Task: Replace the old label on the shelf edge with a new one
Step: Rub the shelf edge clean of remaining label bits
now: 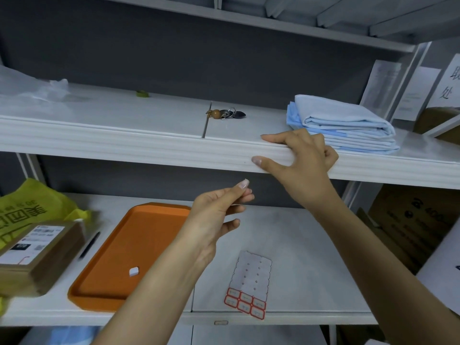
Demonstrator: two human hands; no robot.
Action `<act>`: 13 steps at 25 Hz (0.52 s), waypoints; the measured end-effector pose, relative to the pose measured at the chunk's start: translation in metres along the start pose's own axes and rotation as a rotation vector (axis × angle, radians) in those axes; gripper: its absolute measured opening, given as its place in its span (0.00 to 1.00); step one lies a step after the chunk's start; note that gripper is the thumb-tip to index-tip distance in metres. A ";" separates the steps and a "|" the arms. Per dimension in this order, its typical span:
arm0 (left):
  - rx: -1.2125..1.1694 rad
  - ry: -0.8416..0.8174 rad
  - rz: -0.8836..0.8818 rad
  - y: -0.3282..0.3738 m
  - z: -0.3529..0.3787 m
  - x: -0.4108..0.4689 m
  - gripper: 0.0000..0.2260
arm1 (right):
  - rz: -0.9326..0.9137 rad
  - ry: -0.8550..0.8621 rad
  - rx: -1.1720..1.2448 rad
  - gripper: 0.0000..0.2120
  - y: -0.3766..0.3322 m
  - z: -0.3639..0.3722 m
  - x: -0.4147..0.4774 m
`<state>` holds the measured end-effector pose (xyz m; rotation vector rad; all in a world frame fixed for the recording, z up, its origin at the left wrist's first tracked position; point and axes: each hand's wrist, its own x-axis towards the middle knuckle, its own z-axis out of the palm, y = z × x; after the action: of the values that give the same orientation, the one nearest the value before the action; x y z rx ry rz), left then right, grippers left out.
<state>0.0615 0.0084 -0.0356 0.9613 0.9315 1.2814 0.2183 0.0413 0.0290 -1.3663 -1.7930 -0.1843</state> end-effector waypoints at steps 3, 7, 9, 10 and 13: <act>0.009 -0.005 -0.012 -0.002 0.001 0.000 0.13 | -0.041 -0.041 0.036 0.17 0.006 -0.008 -0.002; 0.010 0.013 -0.023 -0.003 0.001 0.000 0.11 | -0.048 -0.076 0.056 0.17 0.007 -0.012 -0.003; 0.003 0.035 -0.010 -0.001 0.000 0.000 0.10 | -0.068 -0.104 0.032 0.20 0.008 -0.015 -0.004; -0.004 0.046 0.004 0.000 0.000 0.000 0.09 | -0.077 -0.121 0.020 0.22 0.009 -0.017 -0.004; -0.011 0.047 0.033 0.002 0.004 0.000 0.09 | -0.076 -0.184 -0.005 0.30 0.008 -0.020 -0.006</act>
<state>0.0650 0.0087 -0.0325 0.9453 0.9472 1.3403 0.2363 0.0288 0.0345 -1.3567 -1.9995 -0.1062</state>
